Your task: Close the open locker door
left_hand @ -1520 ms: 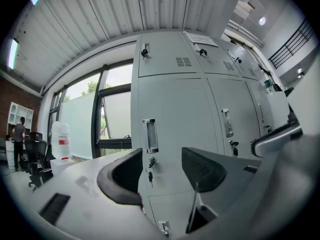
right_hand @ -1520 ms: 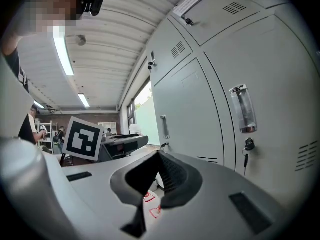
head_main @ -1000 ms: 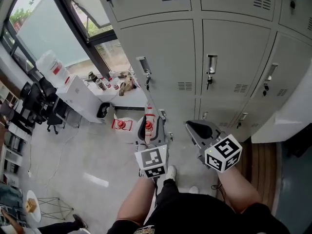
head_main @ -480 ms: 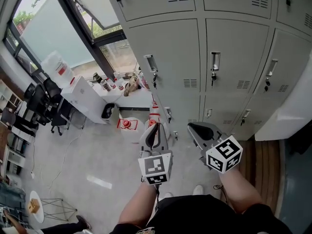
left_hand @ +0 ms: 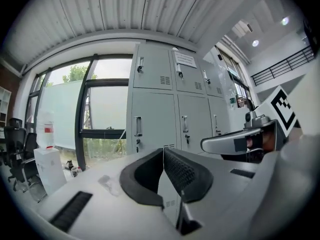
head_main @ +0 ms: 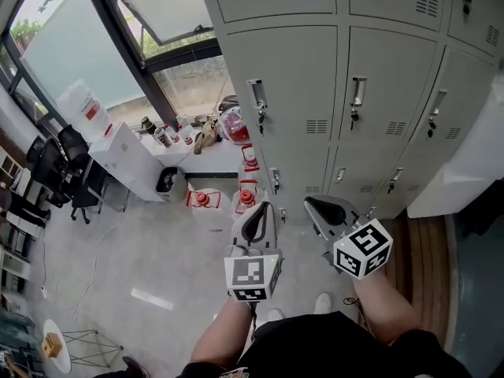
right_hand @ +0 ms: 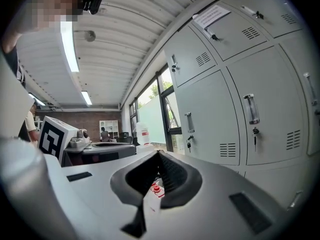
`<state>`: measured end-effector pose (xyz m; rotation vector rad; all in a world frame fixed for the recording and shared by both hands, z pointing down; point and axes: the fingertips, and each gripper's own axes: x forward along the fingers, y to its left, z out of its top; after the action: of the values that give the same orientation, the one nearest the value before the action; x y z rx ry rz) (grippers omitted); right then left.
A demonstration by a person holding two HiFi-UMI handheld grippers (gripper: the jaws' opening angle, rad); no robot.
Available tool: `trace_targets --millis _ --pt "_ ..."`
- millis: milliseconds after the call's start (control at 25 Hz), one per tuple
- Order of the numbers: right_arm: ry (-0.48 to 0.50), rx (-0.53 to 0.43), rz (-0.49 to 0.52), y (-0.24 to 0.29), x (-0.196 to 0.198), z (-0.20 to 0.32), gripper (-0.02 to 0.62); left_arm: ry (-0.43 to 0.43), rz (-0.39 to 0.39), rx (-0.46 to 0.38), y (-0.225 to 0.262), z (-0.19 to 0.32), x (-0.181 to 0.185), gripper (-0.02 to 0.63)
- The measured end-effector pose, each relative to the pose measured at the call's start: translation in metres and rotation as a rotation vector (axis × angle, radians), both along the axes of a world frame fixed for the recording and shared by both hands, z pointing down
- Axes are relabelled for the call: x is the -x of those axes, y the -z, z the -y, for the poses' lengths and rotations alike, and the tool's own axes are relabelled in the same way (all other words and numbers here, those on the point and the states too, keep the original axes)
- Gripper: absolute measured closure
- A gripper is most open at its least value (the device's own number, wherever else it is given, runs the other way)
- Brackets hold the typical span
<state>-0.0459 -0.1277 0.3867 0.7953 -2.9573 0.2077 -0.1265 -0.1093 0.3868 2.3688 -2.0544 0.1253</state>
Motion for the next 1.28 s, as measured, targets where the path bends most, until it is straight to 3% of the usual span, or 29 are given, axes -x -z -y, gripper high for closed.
trace_targets --millis 720,1280 --pt "-0.161 -0.02 -0.048 -0.003 0.021 -0.067 0.542 -0.182 -0.04 -0.016 -0.005 -0.05 0.017 0.586" --pt "-0.21 -0.014 -0.043 -0.011 0.027 -0.088 0.541 -0.236 -0.018 -0.012 -0.01 -0.069 0.023 0.586"
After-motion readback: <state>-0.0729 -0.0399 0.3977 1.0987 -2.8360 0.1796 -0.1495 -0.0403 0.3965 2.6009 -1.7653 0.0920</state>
